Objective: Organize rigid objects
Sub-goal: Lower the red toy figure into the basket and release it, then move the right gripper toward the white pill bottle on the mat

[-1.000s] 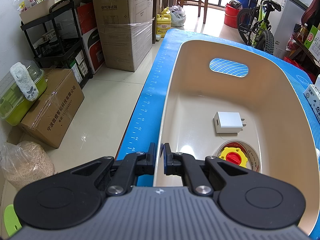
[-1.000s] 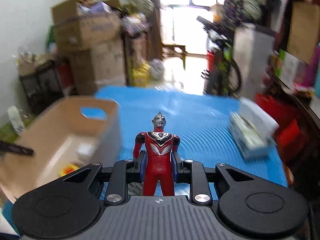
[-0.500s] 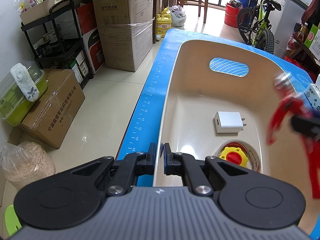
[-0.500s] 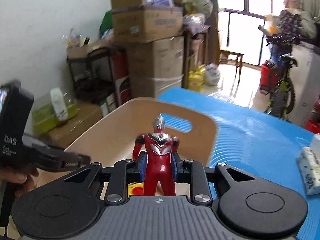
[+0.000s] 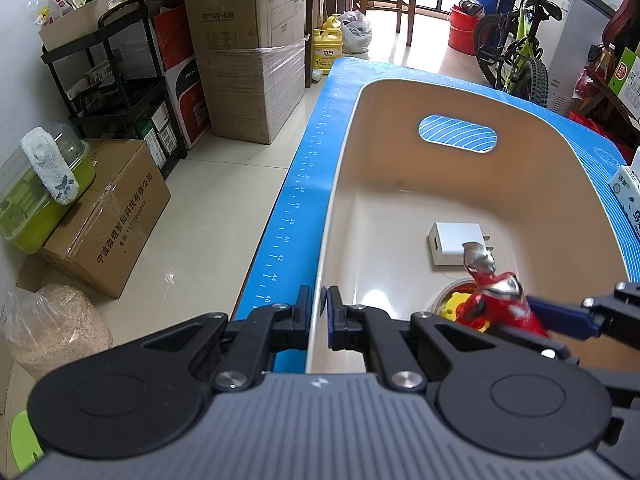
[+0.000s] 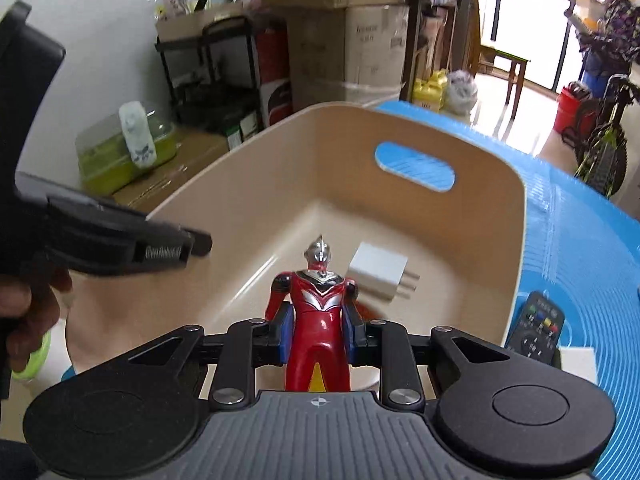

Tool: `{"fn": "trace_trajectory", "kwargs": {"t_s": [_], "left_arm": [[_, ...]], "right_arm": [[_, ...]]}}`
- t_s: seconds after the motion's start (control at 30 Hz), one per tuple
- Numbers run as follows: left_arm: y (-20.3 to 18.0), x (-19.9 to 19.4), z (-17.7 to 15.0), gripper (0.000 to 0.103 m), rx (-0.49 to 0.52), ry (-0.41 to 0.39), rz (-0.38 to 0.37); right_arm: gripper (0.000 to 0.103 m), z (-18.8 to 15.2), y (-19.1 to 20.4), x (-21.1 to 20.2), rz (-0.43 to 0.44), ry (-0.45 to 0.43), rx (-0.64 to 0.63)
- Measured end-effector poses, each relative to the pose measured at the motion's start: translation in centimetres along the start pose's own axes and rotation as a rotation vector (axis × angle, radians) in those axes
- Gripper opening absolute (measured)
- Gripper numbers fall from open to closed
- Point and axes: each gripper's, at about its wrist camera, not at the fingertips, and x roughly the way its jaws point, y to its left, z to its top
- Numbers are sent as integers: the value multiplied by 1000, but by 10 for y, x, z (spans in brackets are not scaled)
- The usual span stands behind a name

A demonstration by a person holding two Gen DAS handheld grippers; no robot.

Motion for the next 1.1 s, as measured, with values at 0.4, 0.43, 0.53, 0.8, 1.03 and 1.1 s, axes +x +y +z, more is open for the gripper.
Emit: {"fn": "trace_trajectory", "kwargs": {"t_s": [0.4,0.43,0.53,0.8,1.03,1.1], "left_arm": [[0,0,0,9,0,0,-1],[0,0,1,9,-1,-1,-2],[0,0,1,9,-1,0,-2],[0,0,1,9,-1,0,-2],[-1,0,0,9,1,0,0],[-1,0,1,9,0,0,0]], "right_arm": [[68,-7,-36,-50,-13,-167,135],[69,-10,-43,-56,-25,-174,145],[71,-18,-62,-71,-72,-181,157],[79,-49,-125,-96,-228,-163,248],[79,-91,-175,-80,-331,-63,346],[79,-99,-180,-74,-348,-39,363]]}}
